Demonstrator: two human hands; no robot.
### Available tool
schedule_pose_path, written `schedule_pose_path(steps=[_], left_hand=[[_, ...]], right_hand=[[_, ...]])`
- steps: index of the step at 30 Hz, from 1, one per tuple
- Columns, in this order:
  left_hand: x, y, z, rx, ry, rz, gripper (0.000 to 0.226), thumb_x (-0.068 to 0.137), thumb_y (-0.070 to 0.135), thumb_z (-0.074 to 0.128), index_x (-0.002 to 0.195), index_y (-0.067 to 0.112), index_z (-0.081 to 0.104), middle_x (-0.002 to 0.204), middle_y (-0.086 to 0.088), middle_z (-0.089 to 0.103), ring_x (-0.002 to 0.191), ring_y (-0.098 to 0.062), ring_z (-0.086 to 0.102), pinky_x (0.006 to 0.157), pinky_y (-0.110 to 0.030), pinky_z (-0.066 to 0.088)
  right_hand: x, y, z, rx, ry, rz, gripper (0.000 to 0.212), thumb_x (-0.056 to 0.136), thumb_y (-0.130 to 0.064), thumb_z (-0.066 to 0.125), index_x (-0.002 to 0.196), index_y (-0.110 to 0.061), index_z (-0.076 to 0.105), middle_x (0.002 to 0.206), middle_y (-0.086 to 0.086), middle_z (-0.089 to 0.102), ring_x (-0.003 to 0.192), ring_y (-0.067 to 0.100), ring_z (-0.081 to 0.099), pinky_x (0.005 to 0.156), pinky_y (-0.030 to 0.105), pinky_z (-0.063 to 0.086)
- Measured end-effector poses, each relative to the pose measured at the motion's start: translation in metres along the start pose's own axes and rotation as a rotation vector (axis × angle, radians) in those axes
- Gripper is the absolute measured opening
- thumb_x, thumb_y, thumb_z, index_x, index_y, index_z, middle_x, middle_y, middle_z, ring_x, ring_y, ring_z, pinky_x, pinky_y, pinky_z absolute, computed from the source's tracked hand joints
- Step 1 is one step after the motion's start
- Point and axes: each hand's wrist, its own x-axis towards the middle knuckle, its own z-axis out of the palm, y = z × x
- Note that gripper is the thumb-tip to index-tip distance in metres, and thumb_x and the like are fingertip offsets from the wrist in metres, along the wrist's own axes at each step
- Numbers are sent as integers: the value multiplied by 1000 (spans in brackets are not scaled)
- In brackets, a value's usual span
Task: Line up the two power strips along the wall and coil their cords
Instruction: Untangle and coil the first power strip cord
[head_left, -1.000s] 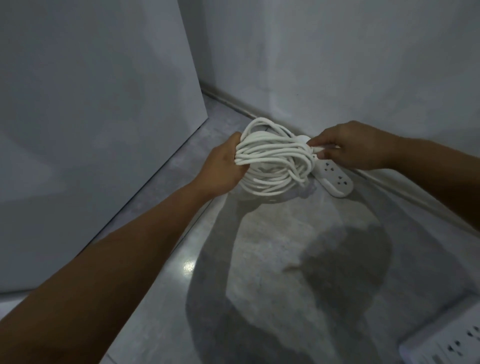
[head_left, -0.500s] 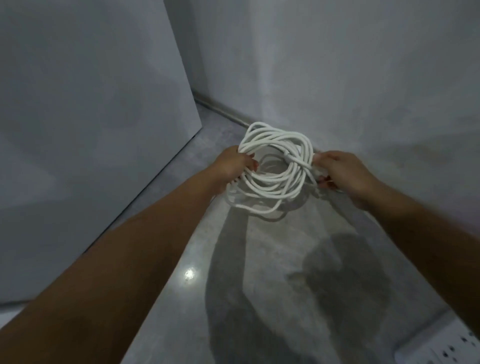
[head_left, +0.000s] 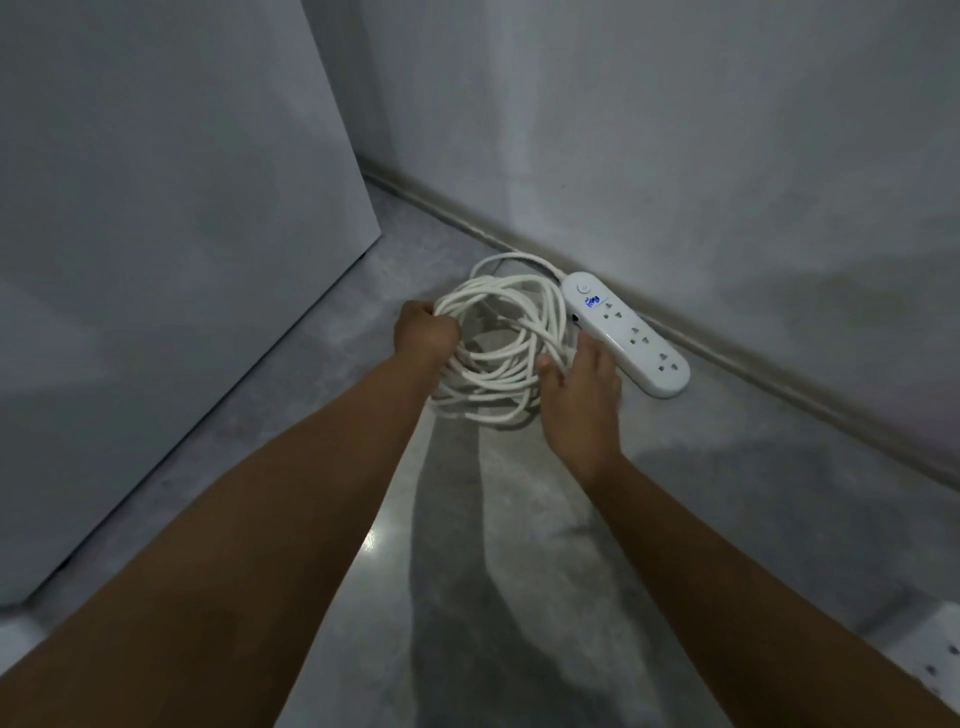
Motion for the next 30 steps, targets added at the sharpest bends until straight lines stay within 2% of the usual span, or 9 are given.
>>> schedule_pose_path(steps=[5, 9, 17, 19, 21, 23, 25, 28, 30], left_hand=[[6, 3, 12, -101, 45, -66, 22, 86, 2, 54, 106, 2, 65, 92, -14, 63, 80, -27, 60, 71, -31, 49], [4, 5, 21, -339, 89, -207, 26, 84, 1, 56, 109, 2, 63, 103, -17, 67, 90, -33, 66, 84, -44, 57], [-15, -3, 44, -567, 268, -265, 30, 84, 6, 47, 113, 10, 52, 112, -12, 60, 98, -32, 62, 89, -46, 54], [-17, -2, 47, -554, 300, -251, 29, 86, 9, 46, 115, 13, 50, 120, -14, 57, 105, -33, 59, 96, -46, 50], [-18, 0, 48, -528, 323, -257, 32, 92, 13, 43, 124, 10, 49, 129, -16, 52, 117, -34, 51, 104, -44, 41], [-19, 1, 48, -520, 350, -271, 34, 97, 18, 37, 127, 8, 49, 134, -16, 49, 123, -34, 46, 109, -41, 35], [-21, 1, 46, -426, 334, -252, 33, 95, 18, 41, 126, 10, 48, 135, -15, 49, 123, -32, 45, 108, -40, 35], [-20, -4, 41, -217, 251, -201, 41, 92, 18, 46, 133, 15, 41, 139, -14, 44, 126, -32, 42, 108, -41, 35], [-19, -12, 36, 20, 262, -33, 57, 90, 23, 54, 142, 18, 32, 144, -13, 37, 131, -33, 35, 108, -42, 30]], right_hand=[[14, 1, 15, 141, 143, -14, 39, 96, -32, 46, 126, -9, 55, 123, 12, 56, 116, 28, 50, 102, 44, 39], [28, 4, 15, 258, 213, -48, 37, 93, -36, 48, 115, -11, 65, 110, 6, 66, 104, 20, 59, 94, 43, 47], [57, 20, -2, 207, -8, -38, 56, 85, -62, 44, 125, -25, 61, 117, -1, 65, 108, 14, 61, 95, 43, 49], [54, 14, -7, 164, -54, -32, 54, 91, -49, 44, 138, -23, 49, 134, 2, 55, 122, 19, 51, 106, 43, 41], [42, 9, -6, 33, 5, -111, 55, 94, -34, 41, 146, -16, 36, 146, 8, 42, 133, 25, 38, 112, 42, 30], [22, 3, -2, -144, 113, -272, 57, 98, -32, 36, 149, -10, 27, 153, 14, 31, 141, 30, 26, 117, 42, 22], [12, 4, 6, -227, 109, -329, 61, 100, -41, 30, 153, -11, 17, 158, 13, 20, 145, 32, 17, 119, 43, 16], [16, 8, 11, -314, 83, -322, 64, 100, -44, 29, 153, -12, 13, 159, 14, 17, 145, 34, 17, 118, 47, 19], [21, 5, 10, -357, 76, -327, 63, 100, -38, 33, 153, -11, 13, 159, 14, 19, 144, 34, 22, 116, 48, 23]])
